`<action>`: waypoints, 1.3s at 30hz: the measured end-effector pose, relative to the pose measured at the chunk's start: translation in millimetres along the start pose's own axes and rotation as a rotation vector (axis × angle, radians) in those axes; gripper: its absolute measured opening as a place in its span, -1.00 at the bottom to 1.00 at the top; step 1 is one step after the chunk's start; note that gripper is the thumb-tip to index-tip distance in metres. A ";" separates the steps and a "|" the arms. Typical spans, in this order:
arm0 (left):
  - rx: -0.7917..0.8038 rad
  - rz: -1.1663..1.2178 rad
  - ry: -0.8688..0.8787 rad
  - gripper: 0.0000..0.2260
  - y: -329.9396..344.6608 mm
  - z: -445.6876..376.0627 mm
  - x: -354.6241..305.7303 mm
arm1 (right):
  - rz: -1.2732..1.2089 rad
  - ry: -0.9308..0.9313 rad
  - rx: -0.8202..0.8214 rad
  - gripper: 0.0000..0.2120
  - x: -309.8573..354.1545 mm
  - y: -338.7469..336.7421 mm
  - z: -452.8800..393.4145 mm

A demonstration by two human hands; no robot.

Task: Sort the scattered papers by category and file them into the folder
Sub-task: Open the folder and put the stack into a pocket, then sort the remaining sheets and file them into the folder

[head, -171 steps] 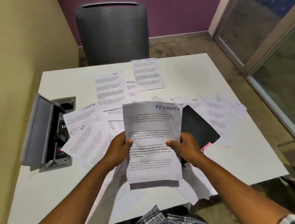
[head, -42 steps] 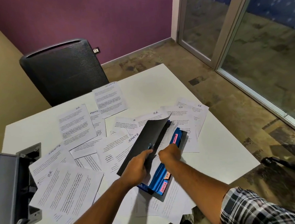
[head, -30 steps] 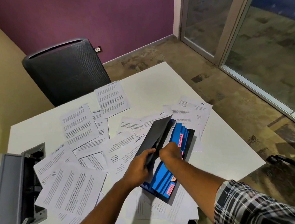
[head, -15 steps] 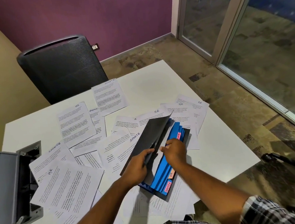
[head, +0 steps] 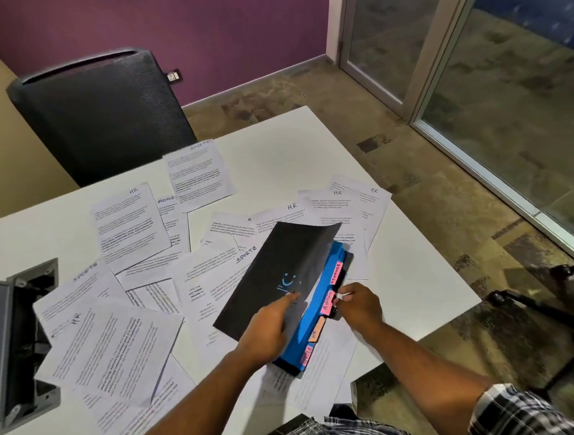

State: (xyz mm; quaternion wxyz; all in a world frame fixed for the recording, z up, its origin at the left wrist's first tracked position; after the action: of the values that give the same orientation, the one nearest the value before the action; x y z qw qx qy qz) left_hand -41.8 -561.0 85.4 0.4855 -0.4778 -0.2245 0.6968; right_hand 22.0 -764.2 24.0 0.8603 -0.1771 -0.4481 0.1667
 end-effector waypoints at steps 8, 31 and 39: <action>0.100 -0.296 -0.014 -0.39 56.0 -14.4 -8.5 | -0.032 0.002 0.074 -0.81 -15.4 -5.2 -3.4; -0.207 -0.086 -0.258 -0.62 85.1 29.0 42.3 | 0.111 -0.235 0.237 -0.93 19.2 14.6 -15.4; -0.356 0.000 -0.473 -0.69 60.0 95.6 138.1 | 0.176 -0.300 0.370 -0.90 65.3 80.5 -15.6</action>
State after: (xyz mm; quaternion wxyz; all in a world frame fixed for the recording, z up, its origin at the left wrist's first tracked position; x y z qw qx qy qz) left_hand -164.0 -449.2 19.3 0.3282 -0.3799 -0.4499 0.7386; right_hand 60.1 -666.6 25.6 0.7843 -0.0280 -0.5152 0.3444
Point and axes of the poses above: each hand's wrist, its own z-axis away from the middle knuckle, its own y-axis out of the palm, x = y × z, the point moved 1 cm from there along -z, towards the middle knuckle, and after that the axes turned 13 degrees about -z, right-handed, at the moved point
